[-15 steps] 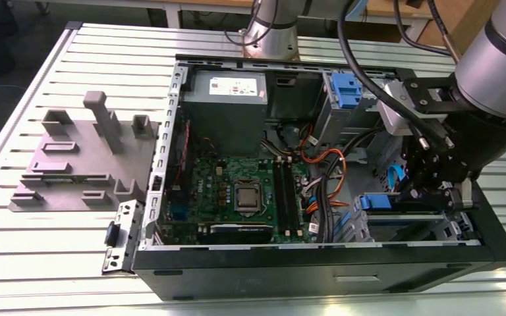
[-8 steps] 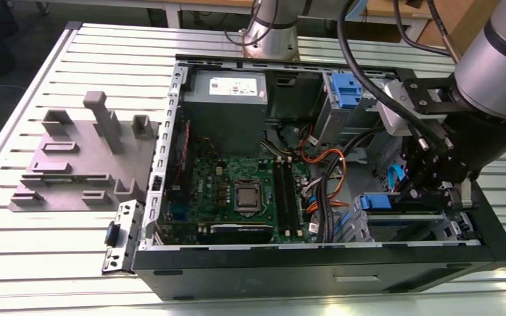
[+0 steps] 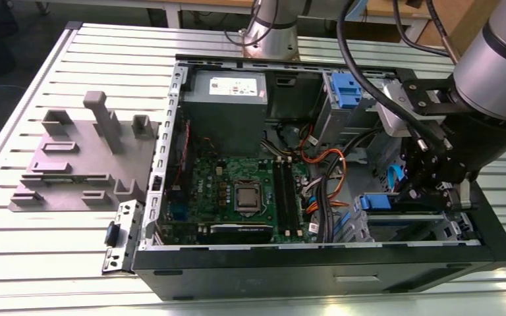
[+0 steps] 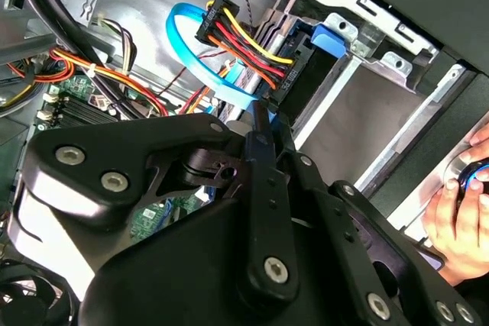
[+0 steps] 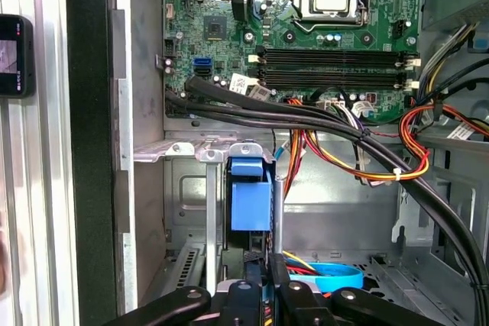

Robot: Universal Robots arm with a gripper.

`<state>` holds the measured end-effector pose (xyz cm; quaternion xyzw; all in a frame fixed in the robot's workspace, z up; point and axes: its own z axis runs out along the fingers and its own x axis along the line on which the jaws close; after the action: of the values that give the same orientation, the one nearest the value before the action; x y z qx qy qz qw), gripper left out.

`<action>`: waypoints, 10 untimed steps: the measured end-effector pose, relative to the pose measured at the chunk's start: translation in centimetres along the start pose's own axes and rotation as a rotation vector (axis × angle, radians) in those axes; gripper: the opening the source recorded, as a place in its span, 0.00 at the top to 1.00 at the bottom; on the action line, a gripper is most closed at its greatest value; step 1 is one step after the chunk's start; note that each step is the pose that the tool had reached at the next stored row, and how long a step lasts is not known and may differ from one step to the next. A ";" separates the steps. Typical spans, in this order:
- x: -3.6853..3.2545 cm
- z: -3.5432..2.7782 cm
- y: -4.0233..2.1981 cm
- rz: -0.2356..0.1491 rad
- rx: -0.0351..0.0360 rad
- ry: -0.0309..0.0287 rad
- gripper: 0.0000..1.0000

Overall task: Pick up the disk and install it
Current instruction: 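Insert the second disk wire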

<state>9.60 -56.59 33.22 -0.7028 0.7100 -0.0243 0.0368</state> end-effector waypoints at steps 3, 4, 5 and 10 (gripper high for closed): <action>-0.01 -0.12 -0.01 0.000 0.0000 -0.0017 0.84; -0.01 -0.21 -0.02 0.000 0.0000 -0.0021 0.84; 0.00 -0.27 -0.03 0.000 0.0000 -0.0017 0.84; 0.04 -0.49 -0.05 0.000 0.0000 -0.0025 0.84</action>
<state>9.60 -56.64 33.71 -0.7028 0.7100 -0.0234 0.0377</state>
